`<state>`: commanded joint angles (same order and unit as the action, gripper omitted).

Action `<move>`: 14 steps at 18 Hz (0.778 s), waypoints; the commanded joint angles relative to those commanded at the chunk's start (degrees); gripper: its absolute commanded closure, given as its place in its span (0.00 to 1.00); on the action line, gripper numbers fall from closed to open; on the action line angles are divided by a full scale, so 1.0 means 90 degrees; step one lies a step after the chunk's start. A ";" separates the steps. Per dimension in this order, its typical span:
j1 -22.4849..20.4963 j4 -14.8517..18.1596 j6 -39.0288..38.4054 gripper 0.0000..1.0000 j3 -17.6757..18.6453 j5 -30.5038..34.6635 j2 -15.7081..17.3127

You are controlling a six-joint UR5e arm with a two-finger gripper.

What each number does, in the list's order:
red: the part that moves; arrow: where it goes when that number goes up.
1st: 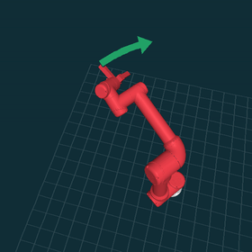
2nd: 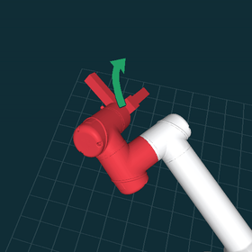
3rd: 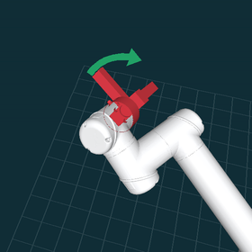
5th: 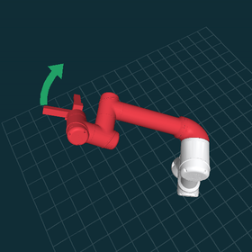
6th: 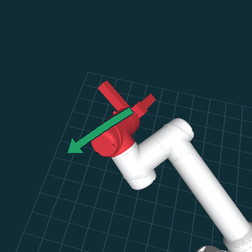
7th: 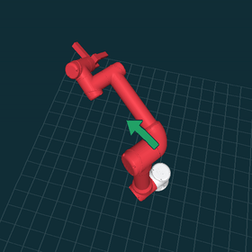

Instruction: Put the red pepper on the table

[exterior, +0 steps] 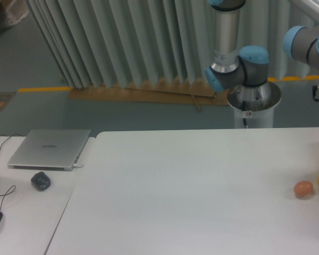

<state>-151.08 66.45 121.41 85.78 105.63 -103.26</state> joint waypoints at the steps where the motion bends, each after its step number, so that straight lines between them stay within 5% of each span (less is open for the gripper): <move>1: 0.0000 -0.0059 -0.0507 0.00 0.0010 0.0059 -0.0078; 3: -0.0048 -0.0166 -0.1329 0.00 0.0117 0.0031 -0.0050; 8: -0.0408 -0.0294 -0.1527 0.00 0.0127 0.0187 0.0019; 14: -0.1084 -0.0391 -0.1819 0.00 -0.0126 -0.0565 -0.0088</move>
<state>-160.84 62.93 105.04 84.64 100.55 -104.06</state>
